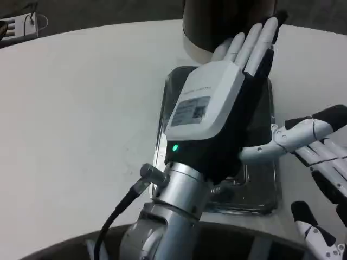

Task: Grasp the cup under the faucet to collect the drink, then remove the cup.

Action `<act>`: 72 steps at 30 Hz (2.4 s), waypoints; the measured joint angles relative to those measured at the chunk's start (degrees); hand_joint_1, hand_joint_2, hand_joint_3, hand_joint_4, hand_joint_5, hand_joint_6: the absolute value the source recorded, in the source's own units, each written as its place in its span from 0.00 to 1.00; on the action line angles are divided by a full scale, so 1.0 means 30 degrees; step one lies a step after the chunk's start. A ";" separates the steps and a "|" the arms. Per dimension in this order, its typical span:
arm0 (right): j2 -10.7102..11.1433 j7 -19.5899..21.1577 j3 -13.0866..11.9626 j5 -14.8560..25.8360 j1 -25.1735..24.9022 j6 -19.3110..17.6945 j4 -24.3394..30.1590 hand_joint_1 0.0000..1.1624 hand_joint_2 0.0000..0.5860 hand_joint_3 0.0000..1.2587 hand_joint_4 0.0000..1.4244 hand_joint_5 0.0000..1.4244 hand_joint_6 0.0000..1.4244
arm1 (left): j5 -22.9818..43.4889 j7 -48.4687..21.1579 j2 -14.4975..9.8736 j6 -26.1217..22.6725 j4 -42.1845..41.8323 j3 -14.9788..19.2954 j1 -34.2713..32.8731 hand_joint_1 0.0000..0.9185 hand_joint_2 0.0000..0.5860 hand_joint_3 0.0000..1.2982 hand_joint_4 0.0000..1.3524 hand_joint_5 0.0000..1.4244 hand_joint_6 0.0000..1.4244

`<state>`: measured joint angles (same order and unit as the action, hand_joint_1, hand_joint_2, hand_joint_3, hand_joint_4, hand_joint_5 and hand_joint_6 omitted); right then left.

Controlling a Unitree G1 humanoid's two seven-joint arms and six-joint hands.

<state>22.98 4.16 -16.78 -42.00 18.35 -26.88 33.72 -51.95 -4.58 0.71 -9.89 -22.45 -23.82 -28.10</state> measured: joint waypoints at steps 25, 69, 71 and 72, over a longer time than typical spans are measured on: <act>-0.0039 -0.1032 0.1451 0.2032 -0.1981 0.1770 -0.1910 0.19 0.73 0.04 0.06 0.08 0.15 | -0.0335 -0.0625 -0.0074 -0.0273 -0.0337 0.0000 -0.0185 0.00 0.19 0.00 0.00 0.00 0.00; -0.0655 -0.0967 0.4552 0.1772 -0.5687 0.3684 -0.5195 0.25 0.58 0.00 0.02 0.06 0.13 | -0.0995 -0.1470 -0.0074 -0.0696 -0.1382 0.0036 0.0241 0.00 0.19 0.00 0.00 0.00 0.00; -0.0700 -0.0967 0.4622 0.1798 -0.5832 0.3769 -0.5286 0.25 0.58 0.00 0.02 0.06 0.13 | -0.1003 -0.1476 -0.0085 -0.0697 -0.1444 0.0074 0.0282 0.00 0.19 0.00 0.00 0.00 0.00; -0.0723 -0.0966 0.4658 0.1824 -0.5913 0.3815 -0.5356 0.25 0.58 0.00 0.02 0.06 0.13 | -0.1000 -0.1472 -0.0101 -0.0697 -0.1532 0.0117 0.0355 0.00 0.20 0.00 0.00 0.00 0.00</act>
<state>20.81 1.26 -2.81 -36.53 0.61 -15.44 17.65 -54.95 -9.00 0.41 -11.98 -27.04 -23.47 -27.03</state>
